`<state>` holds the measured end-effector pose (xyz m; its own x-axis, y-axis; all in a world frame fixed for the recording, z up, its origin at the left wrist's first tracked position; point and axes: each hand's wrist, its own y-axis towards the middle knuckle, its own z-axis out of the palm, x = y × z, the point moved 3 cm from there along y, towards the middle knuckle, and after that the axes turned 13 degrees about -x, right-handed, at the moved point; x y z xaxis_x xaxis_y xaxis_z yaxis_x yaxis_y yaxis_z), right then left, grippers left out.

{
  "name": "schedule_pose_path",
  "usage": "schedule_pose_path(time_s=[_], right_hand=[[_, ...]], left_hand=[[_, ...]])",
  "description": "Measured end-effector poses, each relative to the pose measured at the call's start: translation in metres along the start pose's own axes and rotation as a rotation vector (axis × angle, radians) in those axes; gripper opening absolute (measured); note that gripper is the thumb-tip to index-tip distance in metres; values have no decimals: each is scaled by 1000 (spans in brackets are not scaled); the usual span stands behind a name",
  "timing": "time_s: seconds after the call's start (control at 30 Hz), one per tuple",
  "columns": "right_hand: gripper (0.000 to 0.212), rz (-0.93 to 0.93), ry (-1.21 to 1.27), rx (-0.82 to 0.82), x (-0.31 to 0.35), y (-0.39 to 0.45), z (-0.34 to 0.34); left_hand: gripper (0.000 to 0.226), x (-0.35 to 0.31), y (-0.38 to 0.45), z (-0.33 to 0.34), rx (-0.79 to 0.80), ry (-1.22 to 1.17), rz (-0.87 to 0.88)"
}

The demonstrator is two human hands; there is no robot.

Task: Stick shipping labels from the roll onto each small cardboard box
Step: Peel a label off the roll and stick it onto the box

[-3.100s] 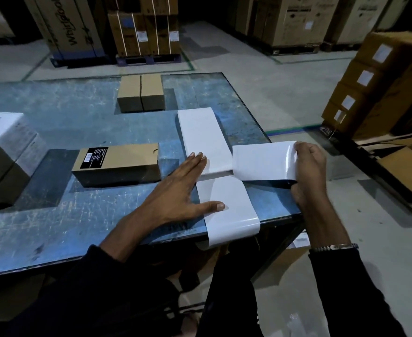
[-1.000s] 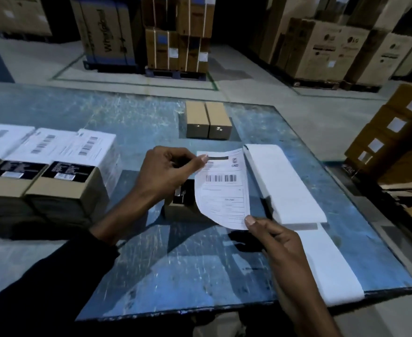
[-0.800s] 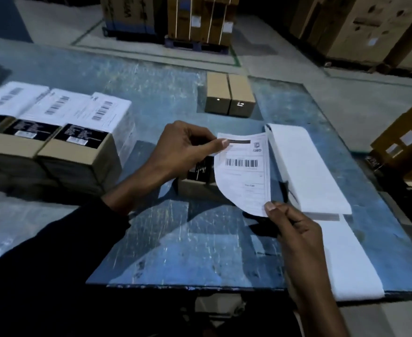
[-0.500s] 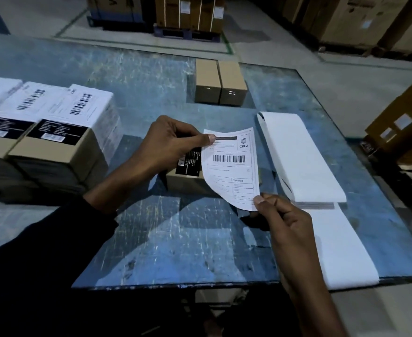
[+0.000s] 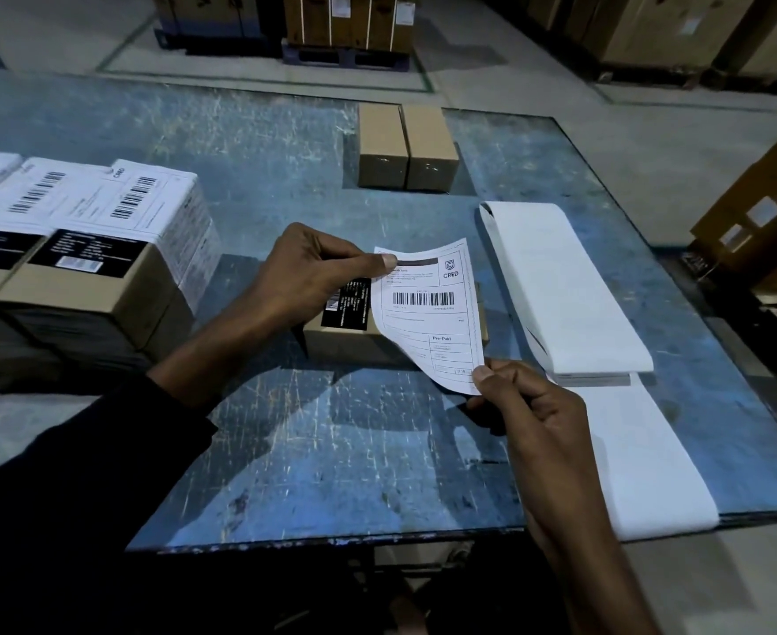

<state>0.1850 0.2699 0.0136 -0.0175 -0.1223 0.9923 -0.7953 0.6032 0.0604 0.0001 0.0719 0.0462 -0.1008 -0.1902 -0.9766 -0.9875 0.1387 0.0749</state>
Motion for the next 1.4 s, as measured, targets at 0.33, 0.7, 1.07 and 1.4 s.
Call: schedule_pose_path(time_s=[0.33, 0.7, 1.07, 1.4], right_hand=[[24, 3, 16, -21, -1, 0, 0], [28, 4, -23, -26, -1, 0, 2], [30, -1, -119, -55, 0, -1, 3], [32, -12, -146, -65, 1, -2, 3]], left_hand=[[19, 3, 3, 1, 12, 19, 56], [18, 3, 3, 1, 21, 34, 64], [19, 4, 4, 0, -9, 87, 89], [20, 3, 5, -4, -11, 186, 115]])
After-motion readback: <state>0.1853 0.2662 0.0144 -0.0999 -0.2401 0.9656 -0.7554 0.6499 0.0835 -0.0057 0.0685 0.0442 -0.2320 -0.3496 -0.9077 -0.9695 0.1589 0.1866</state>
